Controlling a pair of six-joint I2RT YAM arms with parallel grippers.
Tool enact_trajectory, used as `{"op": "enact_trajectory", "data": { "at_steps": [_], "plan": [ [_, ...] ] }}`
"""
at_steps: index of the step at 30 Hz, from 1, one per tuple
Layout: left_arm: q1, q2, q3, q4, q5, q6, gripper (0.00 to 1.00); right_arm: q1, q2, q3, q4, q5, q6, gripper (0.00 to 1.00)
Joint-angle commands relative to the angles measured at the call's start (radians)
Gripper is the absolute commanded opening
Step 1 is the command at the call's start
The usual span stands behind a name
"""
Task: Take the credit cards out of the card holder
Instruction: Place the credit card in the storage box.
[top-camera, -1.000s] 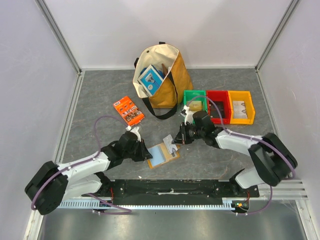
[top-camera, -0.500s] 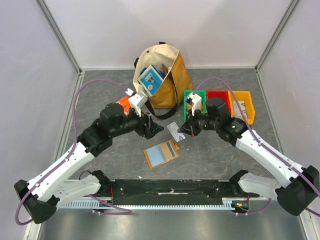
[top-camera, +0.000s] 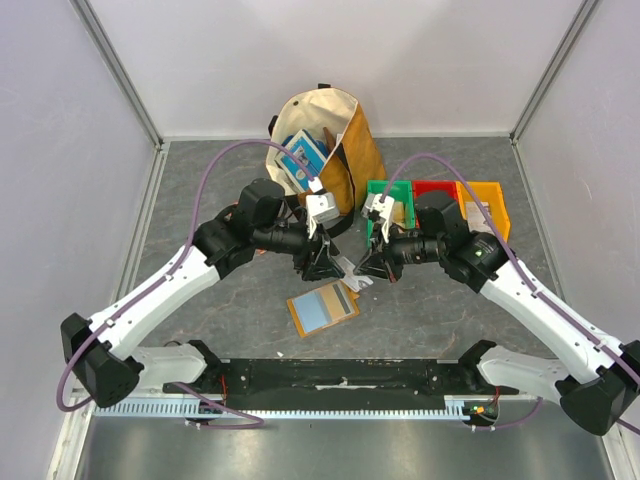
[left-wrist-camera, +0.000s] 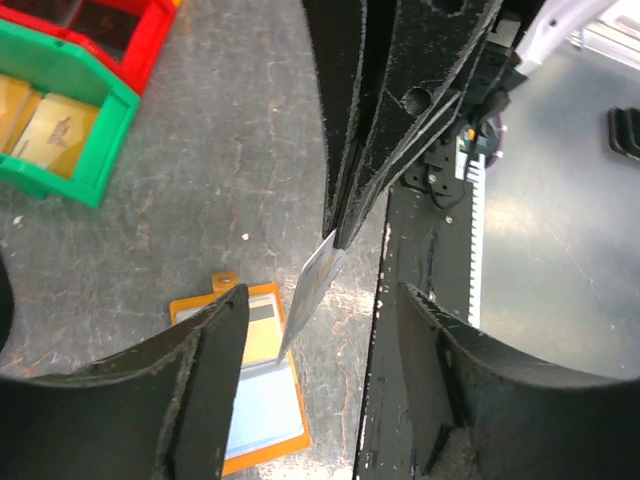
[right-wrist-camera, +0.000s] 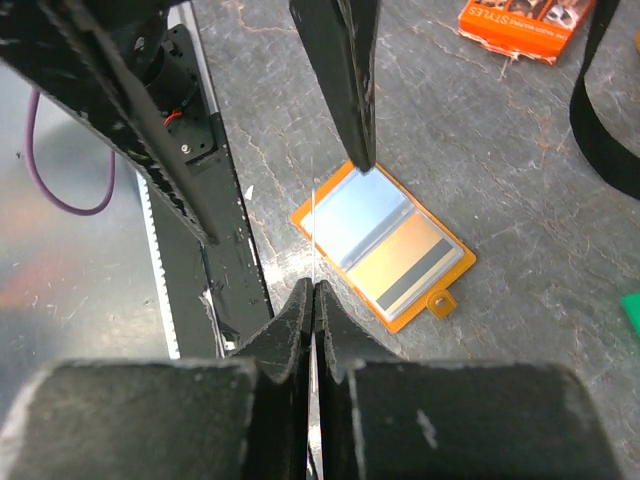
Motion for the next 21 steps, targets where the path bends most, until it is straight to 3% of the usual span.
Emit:
{"op": "enact_trajectory", "data": {
  "at_steps": [1,10,12,13,19,21],
  "plan": [
    [0.001,0.023,0.068,-0.031,0.148,0.087,0.63,0.025,0.006,0.062,-0.039,-0.040,-0.069,0.06],
    [0.001,0.067,0.062,-0.033,0.215,0.088,0.31,0.071,0.029,0.083,-0.040,-0.037,-0.089,0.06],
    [0.001,0.067,0.057,-0.034,0.227,0.090,0.18,0.073,0.030,0.083,-0.040,-0.040,-0.093,0.06],
    [0.001,0.067,0.057,-0.037,0.232,0.090,0.03,0.073,0.032,0.083,-0.040,-0.041,-0.096,0.06],
    [0.004,0.015,0.016,-0.005,0.149,0.053,0.02,0.072,-0.028,0.033,0.058,0.034,-0.044,0.26],
    [0.006,-0.028,-0.021,0.055,0.038,-0.024,0.02,0.072,-0.068,-0.007,0.128,0.106,0.005,0.43]
  ]
}}
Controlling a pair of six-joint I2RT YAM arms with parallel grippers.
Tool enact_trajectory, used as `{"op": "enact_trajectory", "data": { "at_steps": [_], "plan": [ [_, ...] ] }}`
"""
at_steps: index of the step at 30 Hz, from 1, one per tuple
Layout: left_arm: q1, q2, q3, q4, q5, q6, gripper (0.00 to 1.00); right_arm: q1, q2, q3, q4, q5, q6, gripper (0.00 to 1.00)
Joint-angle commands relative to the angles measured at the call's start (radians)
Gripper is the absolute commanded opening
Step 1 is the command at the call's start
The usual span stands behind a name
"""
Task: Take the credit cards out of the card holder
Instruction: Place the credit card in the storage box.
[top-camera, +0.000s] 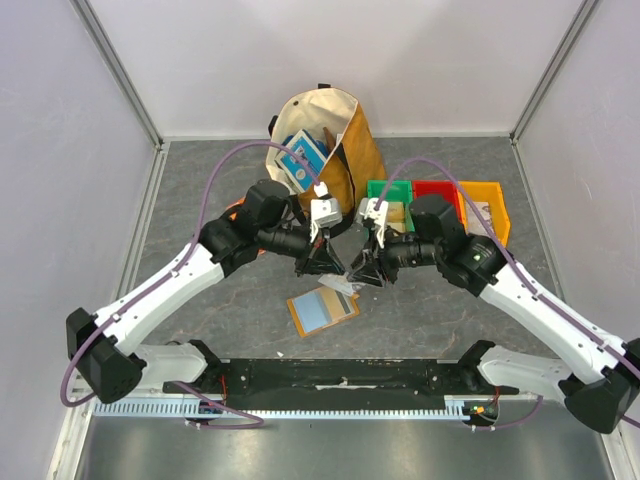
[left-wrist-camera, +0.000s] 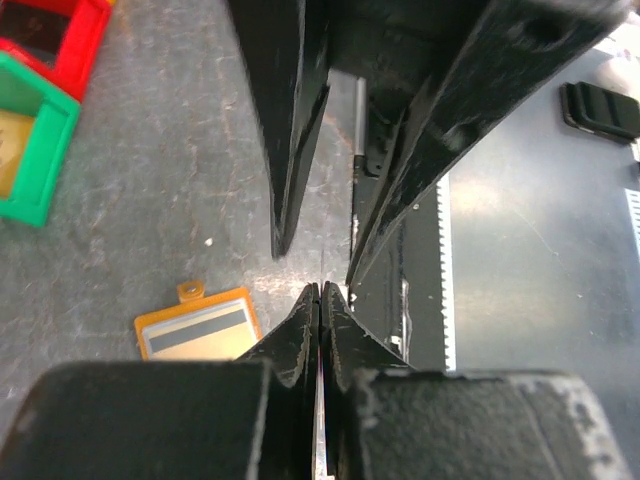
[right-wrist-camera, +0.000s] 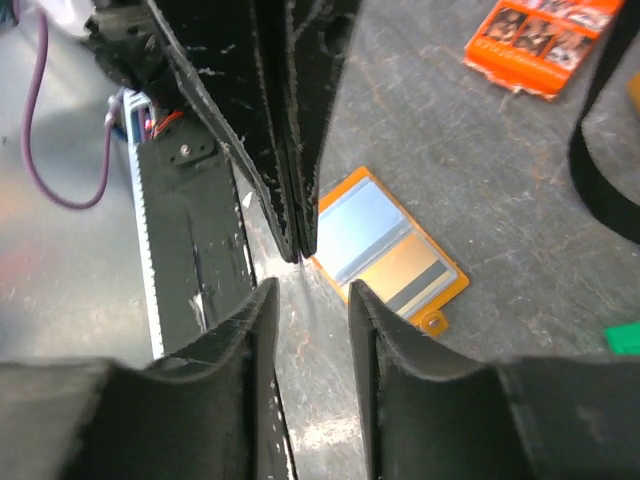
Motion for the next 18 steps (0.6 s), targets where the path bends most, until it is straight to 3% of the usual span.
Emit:
{"op": "enact_trajectory", "data": {
  "at_steps": [1,9,14,18],
  "plan": [
    [0.009,-0.113,-0.068,0.119,-0.207,-0.123,0.02,0.000,-0.113,-0.063,0.204,0.155,0.103,0.50],
    [0.014,-0.426,-0.442,0.585,-0.721,-0.609,0.02,-0.002,-0.312,-0.385,0.695,0.405,0.451,0.98],
    [0.015,-0.555,-0.634,0.856,-0.882,-0.819,0.02,-0.002,-0.302,-0.541,0.976,0.410,0.690,0.98],
    [0.015,-0.570,-0.747,1.094,-0.881,-0.989,0.02,0.000,-0.217,-0.666,1.313,0.404,0.925,0.90]
  ]
}}
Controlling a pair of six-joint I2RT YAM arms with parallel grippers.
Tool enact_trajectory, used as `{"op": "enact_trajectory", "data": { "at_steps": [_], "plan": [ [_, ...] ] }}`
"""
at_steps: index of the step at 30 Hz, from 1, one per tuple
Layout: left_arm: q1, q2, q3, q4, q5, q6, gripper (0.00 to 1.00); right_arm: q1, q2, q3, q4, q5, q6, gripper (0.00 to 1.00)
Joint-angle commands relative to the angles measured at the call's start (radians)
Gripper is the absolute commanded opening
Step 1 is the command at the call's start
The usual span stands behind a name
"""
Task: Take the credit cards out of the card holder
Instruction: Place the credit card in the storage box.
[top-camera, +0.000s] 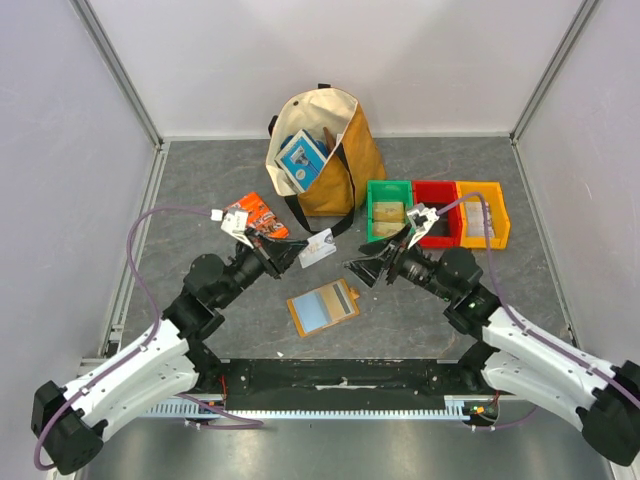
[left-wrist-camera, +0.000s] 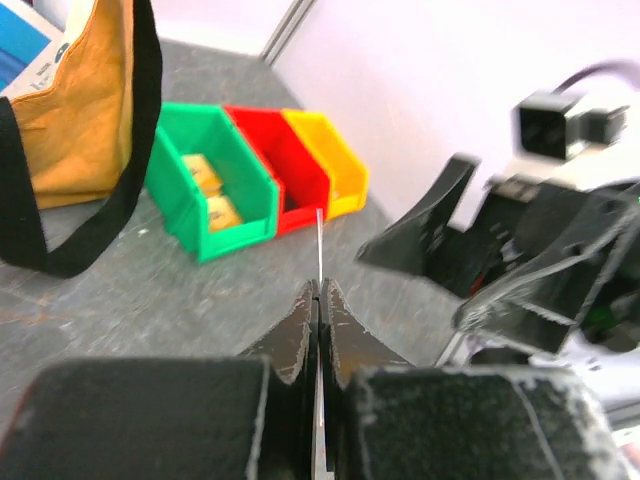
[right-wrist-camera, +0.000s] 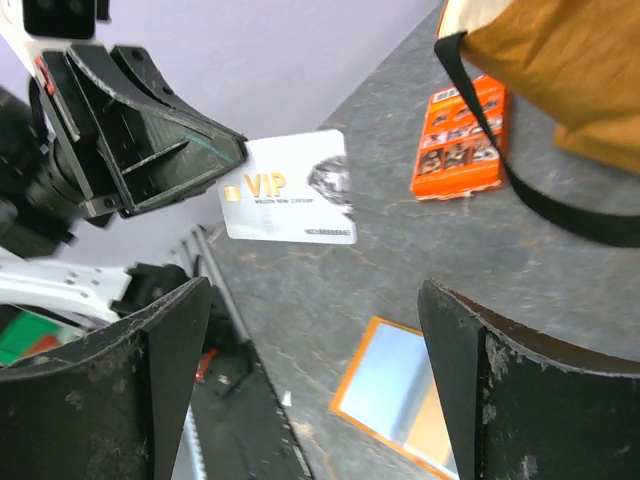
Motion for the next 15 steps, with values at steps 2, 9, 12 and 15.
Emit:
{"op": "enact_trajectory", "data": {
  "at_steps": [2,9,12,15],
  "plan": [
    [0.004,0.009,-0.113,0.452,-0.090,-0.326,0.02,0.009,0.123,-0.143,0.615,0.048,0.376,0.86],
    [-0.002,0.083,-0.230,0.724,-0.122,-0.498,0.02,0.098,0.234,-0.168,0.838,0.156,0.383,0.82],
    [-0.010,0.100,-0.237,0.758,-0.125,-0.510,0.02,0.104,0.269,-0.148,0.873,0.157,0.383,0.79],
    [-0.015,0.117,-0.237,0.784,-0.126,-0.523,0.02,0.106,0.317,-0.119,0.878,0.153,0.399,0.77]
  ]
}}
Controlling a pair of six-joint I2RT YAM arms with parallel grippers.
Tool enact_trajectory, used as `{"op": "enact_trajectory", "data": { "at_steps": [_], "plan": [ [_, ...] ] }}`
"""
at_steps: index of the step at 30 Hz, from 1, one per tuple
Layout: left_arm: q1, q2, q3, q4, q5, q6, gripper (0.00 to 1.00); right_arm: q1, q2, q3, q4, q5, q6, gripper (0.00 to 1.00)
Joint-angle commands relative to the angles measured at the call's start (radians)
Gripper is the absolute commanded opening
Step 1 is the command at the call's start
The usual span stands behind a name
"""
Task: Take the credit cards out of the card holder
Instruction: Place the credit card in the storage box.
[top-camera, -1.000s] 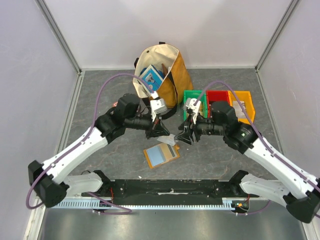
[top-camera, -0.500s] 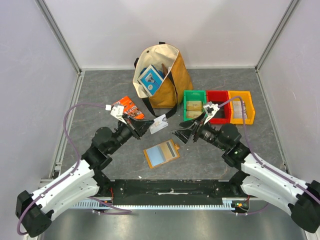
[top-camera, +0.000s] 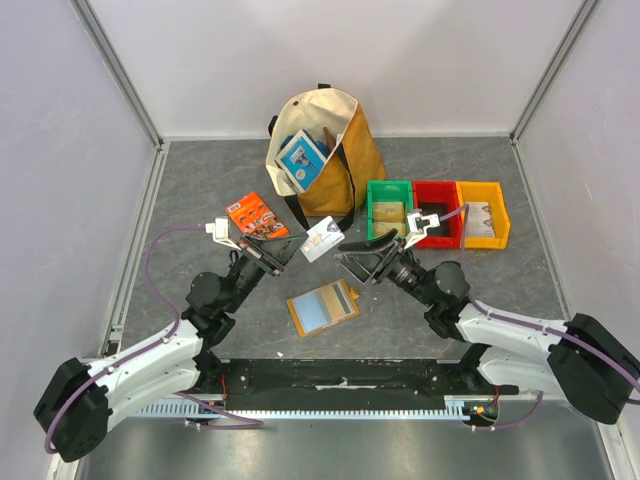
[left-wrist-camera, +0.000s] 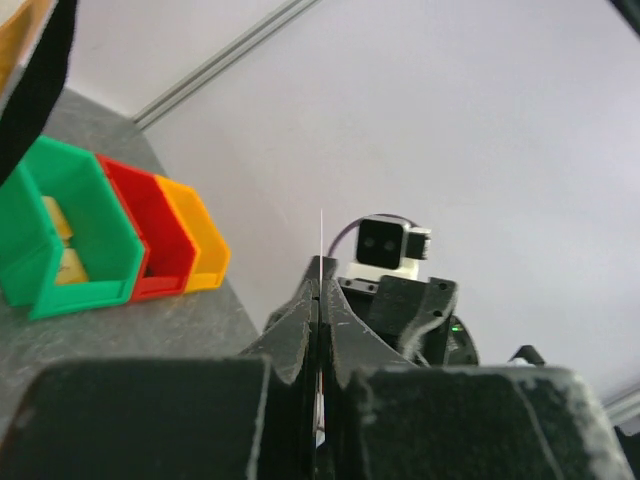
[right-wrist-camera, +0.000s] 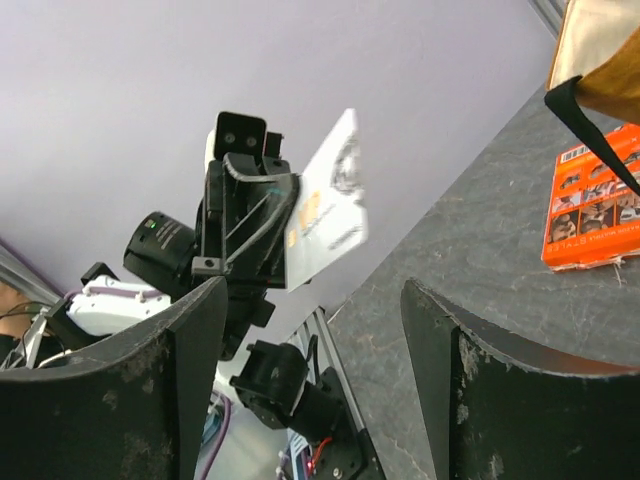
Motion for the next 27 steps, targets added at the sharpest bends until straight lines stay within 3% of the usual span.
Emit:
{"op": "enact_trajectory", "data": {
  "at_steps": [1,8,13,16,20,23,27],
  "plan": [
    [-0.011,0.016,0.000,0.166,-0.031,-0.073,0.02,0.007,0.062,0.066,0.132,0.038,0.028,0.77],
    [-0.026,0.048,0.007,0.192,-0.020,-0.091,0.02,0.007,0.143,0.112,0.198,0.004,0.034,0.68],
    [-0.029,0.067,-0.002,0.221,-0.019,-0.108,0.02,0.007,0.163,0.141,0.202,-0.010,0.031,0.55],
    [-0.031,0.070,-0.005,0.228,-0.026,-0.110,0.02,0.007,0.172,0.144,0.208,-0.011,0.036,0.37],
    [-0.031,0.064,-0.011,0.222,-0.036,-0.111,0.02,0.007,0.162,0.130,0.201,-0.001,0.041,0.03],
    [-0.029,0.053,-0.008,0.182,-0.039,-0.102,0.16,-0.002,0.125,0.121,0.144,0.004,0.036,0.00],
    [-0.003,-0.005,0.024,-0.029,-0.005,-0.045,0.60,-0.065,0.056,0.104,0.046,-0.013,0.039,0.00]
  ]
}}
